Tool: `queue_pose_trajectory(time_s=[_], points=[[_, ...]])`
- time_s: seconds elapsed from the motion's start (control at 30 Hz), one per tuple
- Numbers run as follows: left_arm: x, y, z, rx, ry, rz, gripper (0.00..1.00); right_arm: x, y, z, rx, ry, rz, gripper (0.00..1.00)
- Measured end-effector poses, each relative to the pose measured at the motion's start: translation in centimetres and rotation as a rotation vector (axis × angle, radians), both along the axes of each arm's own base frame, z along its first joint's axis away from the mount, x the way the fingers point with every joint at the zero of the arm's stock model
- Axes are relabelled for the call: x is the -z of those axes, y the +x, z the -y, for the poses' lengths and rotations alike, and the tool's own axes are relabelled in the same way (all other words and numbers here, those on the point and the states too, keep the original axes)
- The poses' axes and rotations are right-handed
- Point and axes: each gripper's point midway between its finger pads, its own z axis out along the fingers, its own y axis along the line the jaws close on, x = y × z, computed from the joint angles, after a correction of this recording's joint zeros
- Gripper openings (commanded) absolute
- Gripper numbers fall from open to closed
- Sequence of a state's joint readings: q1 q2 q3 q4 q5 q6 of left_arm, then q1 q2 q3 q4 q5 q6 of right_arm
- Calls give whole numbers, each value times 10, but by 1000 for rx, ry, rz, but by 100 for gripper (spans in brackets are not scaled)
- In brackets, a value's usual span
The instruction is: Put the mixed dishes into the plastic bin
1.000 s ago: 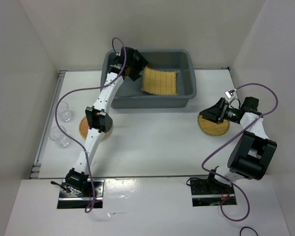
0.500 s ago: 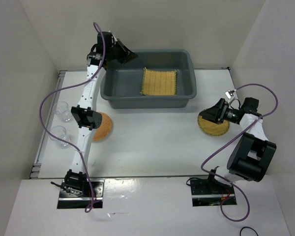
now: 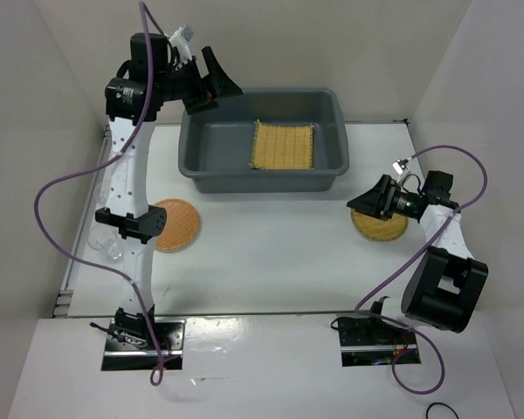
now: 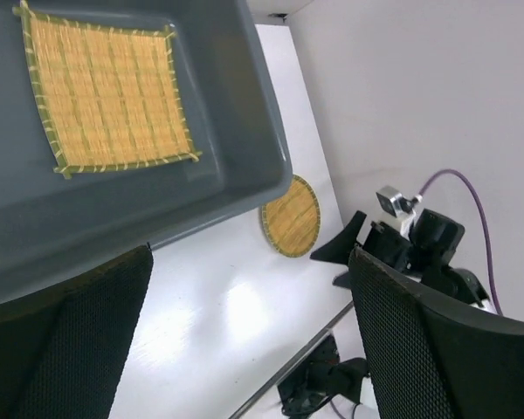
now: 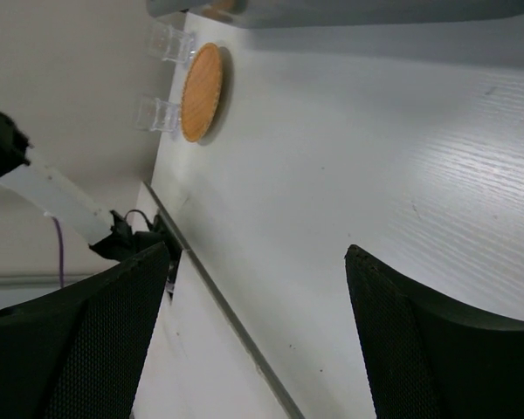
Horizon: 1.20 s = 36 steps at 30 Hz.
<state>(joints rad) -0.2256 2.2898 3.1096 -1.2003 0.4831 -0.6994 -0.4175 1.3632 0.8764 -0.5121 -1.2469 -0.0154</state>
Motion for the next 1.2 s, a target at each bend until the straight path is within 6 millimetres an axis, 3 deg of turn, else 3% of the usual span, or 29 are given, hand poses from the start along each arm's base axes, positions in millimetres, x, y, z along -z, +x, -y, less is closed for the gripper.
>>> queue_pose_trajectory(time_s=[0.13, 0.27, 0.37, 0.4, 0.53, 0.63, 0.73, 0.8, 0.87, 0.97, 1.03, 1.1, 1.2], points=[[-24, -27, -5, -5, 48, 68, 99, 13, 6, 11, 73, -84, -49, 87], [-27, -33, -10, -77, 107, 86, 99, 21, 14, 37, 190, -190, -103, 89], [-30, -33, -23, -236, 204, 117, 99, 8, 27, 63, 274, -308, -84, 90], [-34, -36, -27, -289, 238, 130, 99, 1, 32, 72, 303, -357, -68, 96], [-38, -64, -61, -492, 371, 115, 99, -15, 45, 116, 456, -579, -37, 98], [-12, -93, -111, -676, 510, 50, 99, -5, 41, 149, 544, -739, -79, 98], [39, -132, -148, -748, 579, 10, 99, 20, 32, 169, 545, -848, -149, 98], [75, -160, -166, -768, 551, 16, 99, 43, 21, 172, 506, -891, -207, 98], [99, -193, -182, -789, 499, 21, 99, 60, 10, 171, 456, -913, -252, 98], [96, -219, -186, -798, 371, 65, 99, 78, 4, 169, 384, -924, -287, 98], [90, -220, -178, -776, 293, 94, 99, 93, 4, 167, 329, -894, -324, 98], [100, -219, -168, -741, 259, 78, 99, 114, 5, 171, 274, -826, -395, 98], [125, -223, -159, -699, 246, 24, 99, 149, 7, 193, 253, -691, -494, 98]])
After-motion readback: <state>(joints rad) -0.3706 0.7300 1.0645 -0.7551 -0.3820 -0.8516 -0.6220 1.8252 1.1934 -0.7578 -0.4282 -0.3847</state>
